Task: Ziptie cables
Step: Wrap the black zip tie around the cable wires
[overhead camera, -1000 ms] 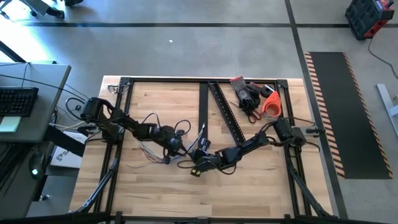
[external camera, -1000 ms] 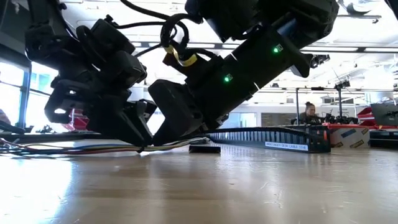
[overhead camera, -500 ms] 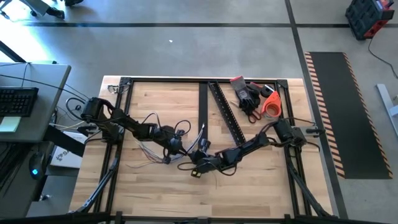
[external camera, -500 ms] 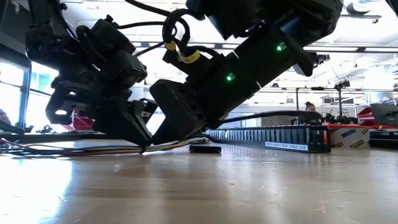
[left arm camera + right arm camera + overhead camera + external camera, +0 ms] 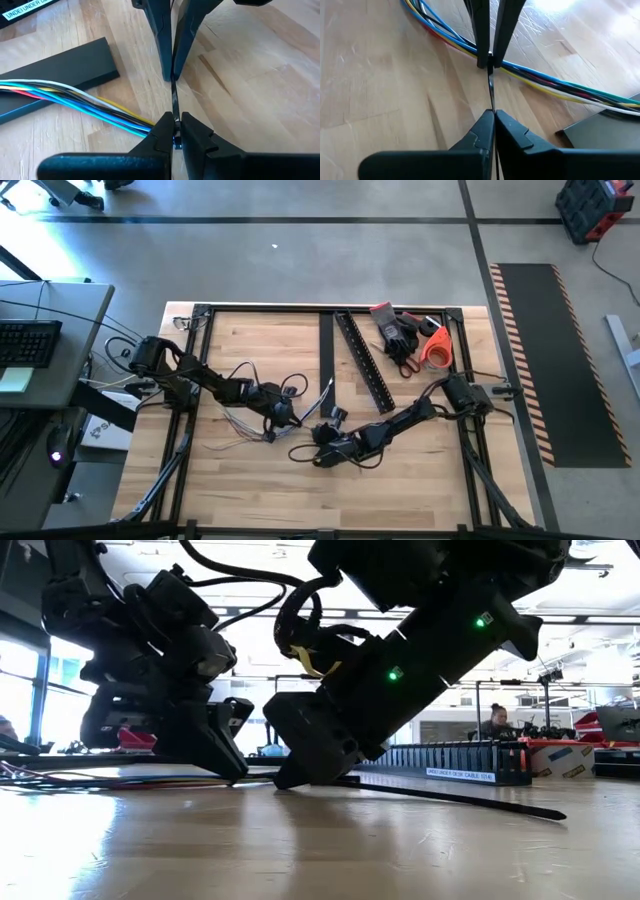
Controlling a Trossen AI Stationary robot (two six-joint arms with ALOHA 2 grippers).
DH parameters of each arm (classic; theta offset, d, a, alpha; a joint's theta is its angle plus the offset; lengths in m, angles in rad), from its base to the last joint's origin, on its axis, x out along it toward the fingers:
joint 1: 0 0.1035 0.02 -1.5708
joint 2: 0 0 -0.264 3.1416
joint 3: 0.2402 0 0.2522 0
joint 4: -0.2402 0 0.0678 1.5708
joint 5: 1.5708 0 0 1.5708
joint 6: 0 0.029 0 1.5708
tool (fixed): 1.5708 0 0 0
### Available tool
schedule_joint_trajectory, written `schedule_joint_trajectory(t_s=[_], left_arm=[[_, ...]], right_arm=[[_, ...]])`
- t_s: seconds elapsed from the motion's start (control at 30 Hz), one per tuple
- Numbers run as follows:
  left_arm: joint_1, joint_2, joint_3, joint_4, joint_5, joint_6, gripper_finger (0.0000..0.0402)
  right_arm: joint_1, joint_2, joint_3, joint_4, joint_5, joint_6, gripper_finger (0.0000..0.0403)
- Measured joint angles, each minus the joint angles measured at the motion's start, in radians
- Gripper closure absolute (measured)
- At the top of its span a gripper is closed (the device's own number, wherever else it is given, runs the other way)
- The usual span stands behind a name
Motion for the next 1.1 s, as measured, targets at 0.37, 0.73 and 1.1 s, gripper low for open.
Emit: schedule_joint_trajectory(t_s=[0.37,0.73,1.1], left_arm=[[0.000,0.002,-0.001,0.010,0.008,-0.013,0.0397],[0.000,0.003,-0.002,0.021,0.012,-0.015,0.0393],[0.000,0.003,-0.002,0.023,0.012,-0.015,0.0392]], right_arm=[[-0.011,-0.032,0.000,-0.048,-0.012,0.011,0.0390],[-0.063,-0.011,0.000,0.197,-0.050,-0.047,0.0271],[-0.084,0.026,0.000,0.243,-0.108,-0.041,0.0273]])
